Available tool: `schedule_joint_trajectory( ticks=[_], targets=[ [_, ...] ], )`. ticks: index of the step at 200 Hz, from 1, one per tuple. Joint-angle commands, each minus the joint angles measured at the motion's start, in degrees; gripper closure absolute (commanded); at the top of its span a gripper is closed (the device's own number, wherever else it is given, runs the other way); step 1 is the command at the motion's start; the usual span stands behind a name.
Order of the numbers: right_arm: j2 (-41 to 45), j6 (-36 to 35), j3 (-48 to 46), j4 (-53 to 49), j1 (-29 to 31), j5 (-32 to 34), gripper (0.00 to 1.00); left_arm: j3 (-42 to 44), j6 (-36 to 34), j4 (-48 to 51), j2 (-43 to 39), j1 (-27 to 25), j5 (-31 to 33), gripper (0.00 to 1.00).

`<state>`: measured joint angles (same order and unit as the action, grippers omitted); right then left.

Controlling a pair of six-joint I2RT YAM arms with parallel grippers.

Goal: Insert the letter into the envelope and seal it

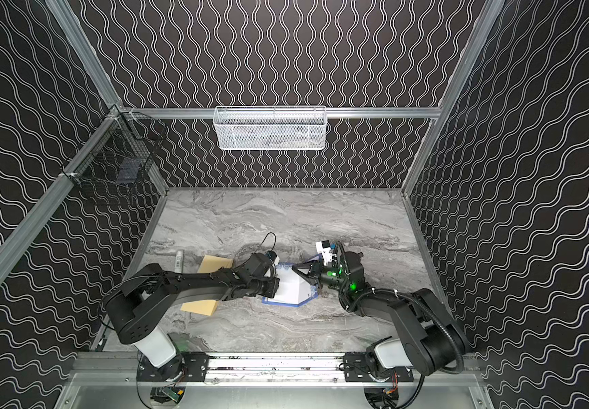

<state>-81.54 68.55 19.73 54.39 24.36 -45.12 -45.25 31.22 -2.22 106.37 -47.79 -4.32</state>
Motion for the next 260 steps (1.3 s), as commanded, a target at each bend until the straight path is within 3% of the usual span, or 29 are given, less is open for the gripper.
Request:
schedule_joint_trajectory(
  ticks=[1,23,30,61,83,102,114,132,148,184,211,235,260],
  targets=[
    [-1.3,2.1,-0.3,7.8,0.1,-0.7,0.86,0.3,-0.3,5.2,0.3,-0.1,-0.1,1.00],
    [-0.3,3.2,0.1,9.0,0.1,-0.8,0.78,0.6,-0.3,5.2,0.2,-0.1,-0.1,1.00],
    [1.7,2.0,0.8,5.7,0.1,-0.5,0.71,0.6,-0.3,5.3,0.1,-0.1,-0.1,1.00],
    [10.8,-9.8,5.9,-17.8,0.0,2.6,0.66,0.8,-0.5,4.9,0.0,-0.1,-0.2,1.00],
    [11.2,-12.5,7.1,-21.0,-0.2,1.3,0.59,0.7,-0.4,4.6,0.3,-0.1,-0.4,1.00],
    [11.0,-12.8,8.3,-23.1,-0.8,1.5,0.47,0.8,-0.2,4.5,-0.1,-0.1,-0.4,1.00],
    [12.9,-18.3,12.2,-36.4,-1.0,7.5,0.36,0.7,-0.2,4.5,-0.6,-0.1,-0.2,1.00],
    [14.0,-26.5,21.0,-62.8,-2.0,23.7,0.23,0.8,-0.3,4.7,-0.9,-0.1,0.0,1.00],
    [14.3,-28.8,23.4,-73.0,-6.5,28.9,0.17,1.0,-0.2,4.2,-0.7,-0.1,-0.2,1.00],
    [19.7,-31.1,13.8,-71.2,-21.2,19.1,0.02,1.7,0.1,3.0,0.0,-0.1,-0.9,1.00],
    [22.2,-32.2,6.9,-63.4,-23.9,12.0,0.02,1.9,-0.4,3.3,-0.3,-0.2,-0.8,1.00],
    [21.7,-30.3,2.4,-57.8,-24.5,8.9,0.06,2.0,-0.4,3.3,-0.8,-0.1,-0.8,1.00],
    [20.5,-29.1,-0.3,-55.7,-24.8,9.6,0.19,2.5,-0.4,3.3,-1.2,-0.1,-0.6,1.00]
  ],
)
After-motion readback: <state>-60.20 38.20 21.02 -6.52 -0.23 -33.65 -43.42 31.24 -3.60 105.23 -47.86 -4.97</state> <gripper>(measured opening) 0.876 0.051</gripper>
